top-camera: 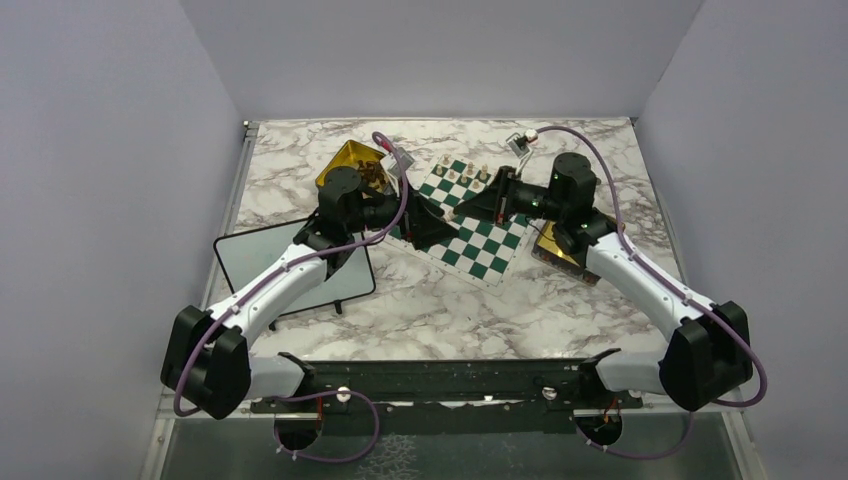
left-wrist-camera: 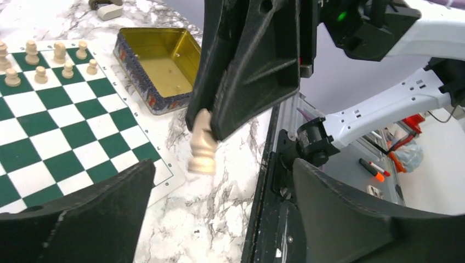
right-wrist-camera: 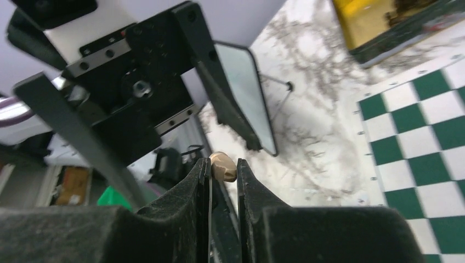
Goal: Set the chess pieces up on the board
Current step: Place the chess piece on the chessboard.
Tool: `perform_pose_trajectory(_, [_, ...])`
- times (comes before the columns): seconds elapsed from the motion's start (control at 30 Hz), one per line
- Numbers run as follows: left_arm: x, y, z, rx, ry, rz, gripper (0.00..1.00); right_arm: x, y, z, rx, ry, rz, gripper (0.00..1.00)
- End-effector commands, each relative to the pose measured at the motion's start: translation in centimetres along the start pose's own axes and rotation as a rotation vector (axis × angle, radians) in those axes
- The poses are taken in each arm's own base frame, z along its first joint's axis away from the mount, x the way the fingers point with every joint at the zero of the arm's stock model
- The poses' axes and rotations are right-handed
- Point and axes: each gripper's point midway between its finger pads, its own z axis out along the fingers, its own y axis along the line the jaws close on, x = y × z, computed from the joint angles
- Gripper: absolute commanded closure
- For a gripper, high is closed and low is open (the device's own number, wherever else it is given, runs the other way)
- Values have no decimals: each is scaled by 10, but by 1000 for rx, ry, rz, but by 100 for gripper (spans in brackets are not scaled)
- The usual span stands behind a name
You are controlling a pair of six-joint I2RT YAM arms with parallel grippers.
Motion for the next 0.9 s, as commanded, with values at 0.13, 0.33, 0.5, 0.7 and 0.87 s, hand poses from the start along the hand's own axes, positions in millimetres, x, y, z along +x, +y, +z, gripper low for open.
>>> perform_pose_trajectory(0.13, [4, 18, -13, -155, -5, 19, 1, -52, -35, -6, 287, -131, -173, 85])
perform_pose_trajectory(0.33, [10, 28, -25, -256, 24, 58, 1, -77, -55, 3, 364, -144, -266, 86])
perform_pose_trajectory(0.5, [14, 34, -41, -344, 44, 109, 1, -95, -103, -1, 584, -102, -345, 86])
perform_pose_trajectory(0.7, [18, 44, -61, -456, 35, 167, 1, -112, -162, 3, 783, -57, -440, 86])
perform_pose_trajectory(0.87, [18, 48, -74, -522, 19, 208, 1, -117, -211, 17, 883, 1, -482, 86])
